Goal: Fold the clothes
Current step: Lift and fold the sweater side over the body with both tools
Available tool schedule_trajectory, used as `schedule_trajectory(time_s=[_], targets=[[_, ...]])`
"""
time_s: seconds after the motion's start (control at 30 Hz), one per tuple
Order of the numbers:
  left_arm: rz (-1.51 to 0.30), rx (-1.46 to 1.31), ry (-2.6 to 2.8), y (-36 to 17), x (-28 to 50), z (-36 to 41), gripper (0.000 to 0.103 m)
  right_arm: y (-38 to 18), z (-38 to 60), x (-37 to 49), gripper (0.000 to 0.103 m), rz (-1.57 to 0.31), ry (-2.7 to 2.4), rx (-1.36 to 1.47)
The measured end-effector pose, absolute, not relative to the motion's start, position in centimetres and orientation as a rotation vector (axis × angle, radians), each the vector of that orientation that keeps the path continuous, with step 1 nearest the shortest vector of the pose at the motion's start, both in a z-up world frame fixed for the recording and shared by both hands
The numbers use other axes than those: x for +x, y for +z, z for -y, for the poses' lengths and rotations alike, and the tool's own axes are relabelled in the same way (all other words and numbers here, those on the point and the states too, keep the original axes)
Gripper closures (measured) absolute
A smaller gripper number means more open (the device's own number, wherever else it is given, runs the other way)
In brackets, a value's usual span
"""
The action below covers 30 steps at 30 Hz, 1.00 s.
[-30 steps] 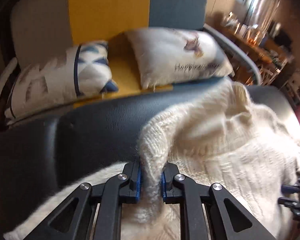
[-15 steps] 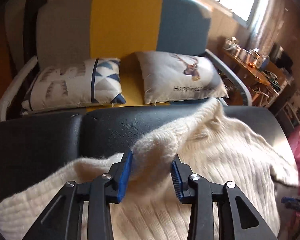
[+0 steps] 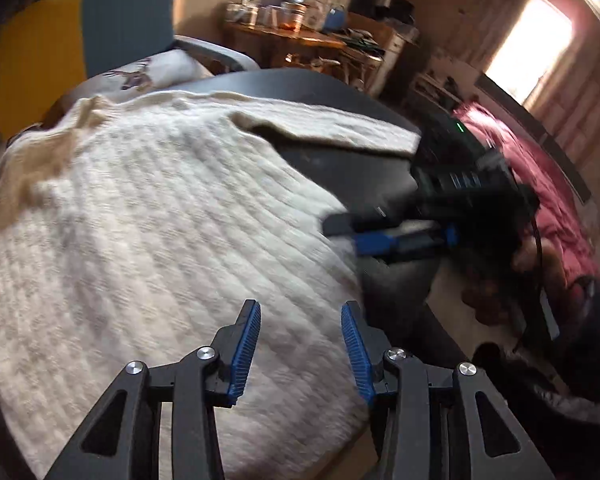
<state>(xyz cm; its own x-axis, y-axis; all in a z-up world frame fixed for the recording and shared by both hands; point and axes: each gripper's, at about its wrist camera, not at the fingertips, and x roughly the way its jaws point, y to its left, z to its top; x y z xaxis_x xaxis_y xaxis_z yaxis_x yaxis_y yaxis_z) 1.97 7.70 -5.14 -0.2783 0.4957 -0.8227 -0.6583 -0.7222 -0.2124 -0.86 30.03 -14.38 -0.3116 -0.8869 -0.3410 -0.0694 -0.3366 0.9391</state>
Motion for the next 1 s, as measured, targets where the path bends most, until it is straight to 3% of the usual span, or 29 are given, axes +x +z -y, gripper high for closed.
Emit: schedule_trajectory(time_s=[0.13, 0.2, 0.23, 0.27, 0.3, 0.37, 0.5, 0.77, 1.0], targets=[[-0.476, -1.271, 2.154, -7.7, 3.6, -11.3, 0.052, -14.1, -29.4, -1.2, 0.057, 1.347, -1.63, 1.255], [-0.477, -1.323, 2.197, -8.7, 2.6, -11.4, 0.052, -14.1, -29.1, -1.3, 0.055, 1.379, -1.59, 1.241], [-0.356, -1.355, 2.185, -8.6, 1.8, -10.3, 0.054, -14.1, -28.9, -1.3, 0.055, 1.39, -1.572, 1.234], [-0.236, -1.385, 2.168, -8.5, 0.9, -9.2, 0.072, -14.0, -28.8, -1.3, 0.055, 1.401, -1.565, 1.227], [-0.116, -1.412, 2.148, -8.3, 0.0, -8.1, 0.08, -13.8, -29.0, -1.3, 0.055, 1.406, -1.579, 1.212], [0.123, -1.457, 2.095, -8.1, -1.8, -6.0, 0.087, -13.0, -29.7, -0.9, 0.055, 1.395, -1.623, 1.161], [0.622, -1.524, 1.915, -9.5, -5.4, 0.2, 0.087, -11.9, -30.9, 0.5, 0.055, 1.271, -1.775, 1.132], [0.928, -1.592, 1.79, -13.5, -7.5, 5.0, 0.087, -13.2, -28.4, 1.0, 0.055, 1.095, -1.863, 1.198], [0.93, -1.582, 1.772, -13.6, -8.2, 5.0, 0.085, -13.2, -23.6, -2.8, 0.056, 0.979, -1.727, 1.209]])
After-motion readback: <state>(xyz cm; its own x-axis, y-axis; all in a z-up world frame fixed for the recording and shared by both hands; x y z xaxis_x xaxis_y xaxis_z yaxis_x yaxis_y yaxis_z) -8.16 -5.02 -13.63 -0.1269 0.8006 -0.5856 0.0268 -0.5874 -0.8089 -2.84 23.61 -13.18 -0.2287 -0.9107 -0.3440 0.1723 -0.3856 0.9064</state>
